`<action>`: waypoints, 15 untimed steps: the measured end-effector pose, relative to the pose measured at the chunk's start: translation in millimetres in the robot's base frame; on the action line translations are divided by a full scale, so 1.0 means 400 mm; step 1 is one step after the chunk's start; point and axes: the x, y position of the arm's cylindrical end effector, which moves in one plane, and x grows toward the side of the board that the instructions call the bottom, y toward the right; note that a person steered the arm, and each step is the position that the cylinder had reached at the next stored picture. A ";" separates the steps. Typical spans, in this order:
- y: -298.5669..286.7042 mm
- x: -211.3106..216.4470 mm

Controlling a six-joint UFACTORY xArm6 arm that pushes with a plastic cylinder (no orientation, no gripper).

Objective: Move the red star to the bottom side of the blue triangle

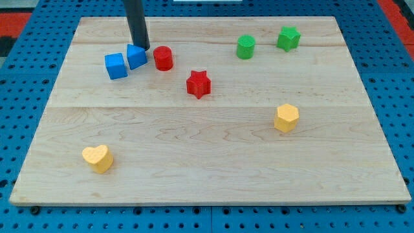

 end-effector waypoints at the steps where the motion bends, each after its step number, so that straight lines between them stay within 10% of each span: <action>1: 0.025 -0.010; 3: 0.261 -0.078; 6: 0.416 0.217; 11: 0.228 0.363; 15: 0.096 0.220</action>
